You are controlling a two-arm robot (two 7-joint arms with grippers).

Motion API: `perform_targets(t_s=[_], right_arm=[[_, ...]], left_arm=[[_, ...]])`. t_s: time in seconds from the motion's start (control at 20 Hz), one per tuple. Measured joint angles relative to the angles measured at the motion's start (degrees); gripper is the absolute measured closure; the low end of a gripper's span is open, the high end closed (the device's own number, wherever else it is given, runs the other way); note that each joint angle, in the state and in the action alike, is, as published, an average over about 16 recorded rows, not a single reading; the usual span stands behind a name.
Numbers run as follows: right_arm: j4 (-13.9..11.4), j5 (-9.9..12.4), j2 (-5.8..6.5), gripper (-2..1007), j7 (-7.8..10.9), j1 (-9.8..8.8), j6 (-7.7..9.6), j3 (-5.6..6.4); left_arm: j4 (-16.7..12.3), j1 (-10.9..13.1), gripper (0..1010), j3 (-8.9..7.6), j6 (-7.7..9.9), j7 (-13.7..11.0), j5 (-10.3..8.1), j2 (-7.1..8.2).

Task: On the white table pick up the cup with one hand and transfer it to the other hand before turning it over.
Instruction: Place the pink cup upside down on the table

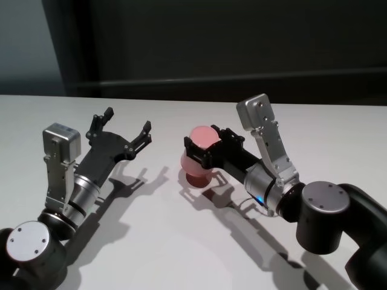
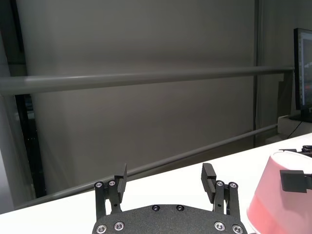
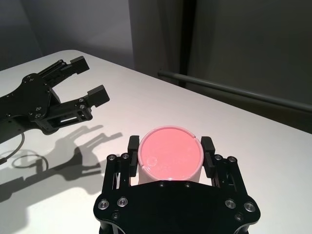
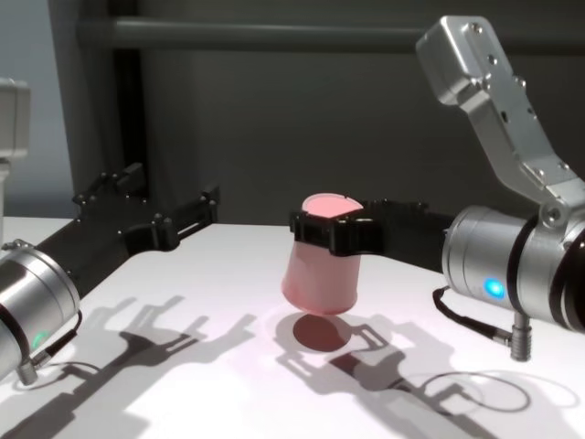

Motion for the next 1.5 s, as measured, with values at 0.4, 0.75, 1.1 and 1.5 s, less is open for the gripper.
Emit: perform_targets(t_s=[0.4, 0.75, 1.1, 1.5], right_arm=[[2.2, -0.9, -1.32, 262, 0.16, 0.12, 1.05, 0.2], [3.9, -1.5, -2.22, 262, 0.82, 0.17, 1.52, 0.63], [5.2, -2.0, -3.01, 253, 1.71, 0.09, 1.61, 1.3], [5.8, -2.5, -3.8, 149, 2.62, -0.17, 1.79, 2.27]], left_arm=[[0.0, 0.0, 7, 0.0, 0.0, 0.0, 0.0, 0.0], [0.0, 0.0, 7, 0.0, 0.0, 0.0, 0.0, 0.0], [0.0, 0.0, 7, 0.0, 0.0, 0.0, 0.0, 0.0], [0.0, 0.0, 7, 0.0, 0.0, 0.0, 0.0, 0.0]])
